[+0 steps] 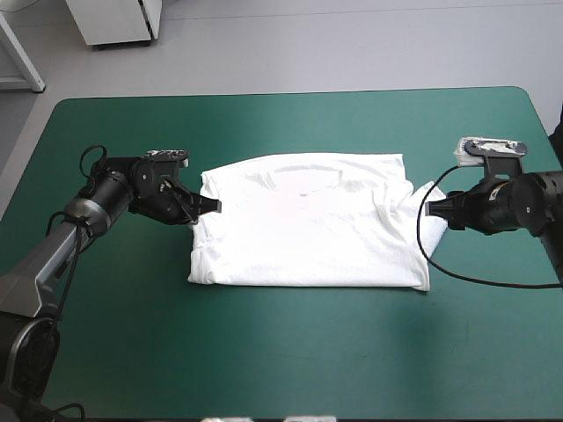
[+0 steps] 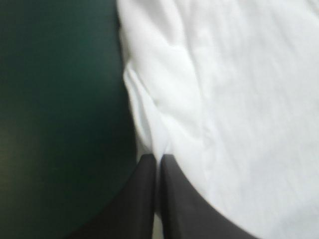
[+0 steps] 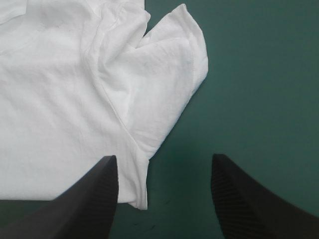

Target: Fold the cloth

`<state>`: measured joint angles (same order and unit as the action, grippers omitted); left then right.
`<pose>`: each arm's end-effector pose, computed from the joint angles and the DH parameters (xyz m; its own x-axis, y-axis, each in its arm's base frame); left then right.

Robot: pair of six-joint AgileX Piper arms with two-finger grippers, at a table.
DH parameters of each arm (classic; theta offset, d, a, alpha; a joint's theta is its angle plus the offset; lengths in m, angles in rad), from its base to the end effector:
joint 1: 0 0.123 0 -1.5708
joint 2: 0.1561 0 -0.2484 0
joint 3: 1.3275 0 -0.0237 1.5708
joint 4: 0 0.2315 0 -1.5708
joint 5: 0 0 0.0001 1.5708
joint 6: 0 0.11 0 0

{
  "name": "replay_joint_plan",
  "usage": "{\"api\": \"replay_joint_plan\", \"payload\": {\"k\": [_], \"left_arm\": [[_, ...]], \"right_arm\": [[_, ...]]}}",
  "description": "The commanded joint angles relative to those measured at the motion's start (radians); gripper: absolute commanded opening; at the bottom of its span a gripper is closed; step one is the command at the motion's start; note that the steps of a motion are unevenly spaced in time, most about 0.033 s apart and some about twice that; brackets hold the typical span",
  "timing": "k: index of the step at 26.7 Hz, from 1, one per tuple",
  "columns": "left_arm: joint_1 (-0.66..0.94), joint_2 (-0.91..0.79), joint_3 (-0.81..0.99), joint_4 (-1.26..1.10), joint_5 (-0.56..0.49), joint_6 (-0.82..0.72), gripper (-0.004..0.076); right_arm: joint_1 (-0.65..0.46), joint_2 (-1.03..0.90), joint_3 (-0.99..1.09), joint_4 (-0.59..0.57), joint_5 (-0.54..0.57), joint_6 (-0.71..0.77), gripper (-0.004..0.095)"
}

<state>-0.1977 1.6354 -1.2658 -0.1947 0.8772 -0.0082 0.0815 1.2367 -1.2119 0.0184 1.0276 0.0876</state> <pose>0.3180 -0.0804 0.2243 -0.9209 0.0501 -0.3866 0.1323 0.9730 -0.1890 0.2472 0.0219 0.3151 -0.8243 0.0299 -0.5654 -0.0105 0.9976 0.0681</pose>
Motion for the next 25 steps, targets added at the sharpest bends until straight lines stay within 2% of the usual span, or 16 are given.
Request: {"api": "replay_joint_plan", "payload": {"k": [1,8,14,19,22,23,24,25], "left_arm": [[-0.032,-0.044,-0.030,-0.109,-0.049,0.062,-0.0010],[-0.175,0.001,-0.030,-0.094,-0.136,0.062,-0.0010],[-0.198,0.109,-0.030,-0.091,-0.122,0.068,-0.0010],[-0.198,0.144,-0.030,-0.101,-0.122,0.160,0.0009],[-0.198,0.132,-0.030,-0.160,-0.120,0.244,0.0108],[-0.198,0.118,-0.030,-0.189,-0.117,0.259,0.0198],[-0.198,0.108,-0.033,-0.194,-0.109,0.262,0.0254],[-0.198,0.096,-0.049,-0.194,-0.083,0.262,0.0352]], "right_arm": [[0.000,-0.018,-0.034,-0.010,-0.035,0.001,0.0522],[0.000,-0.018,-0.034,-0.010,-0.035,0.001,0.0513],[0.000,-0.018,-0.034,-0.010,-0.033,0.001,0.0513],[0.000,-0.018,-0.034,-0.010,-0.035,0.001,0.0513],[0.000,-0.018,-0.034,-0.010,-0.035,0.001,0.0511],[0.000,-0.018,-0.034,-0.010,-0.035,0.001,0.0511],[0.000,-0.018,-0.034,-0.010,-0.035,0.001,0.0511],[0.000,-0.018,-0.034,-0.010,-0.031,0.001,0.0511]]}}
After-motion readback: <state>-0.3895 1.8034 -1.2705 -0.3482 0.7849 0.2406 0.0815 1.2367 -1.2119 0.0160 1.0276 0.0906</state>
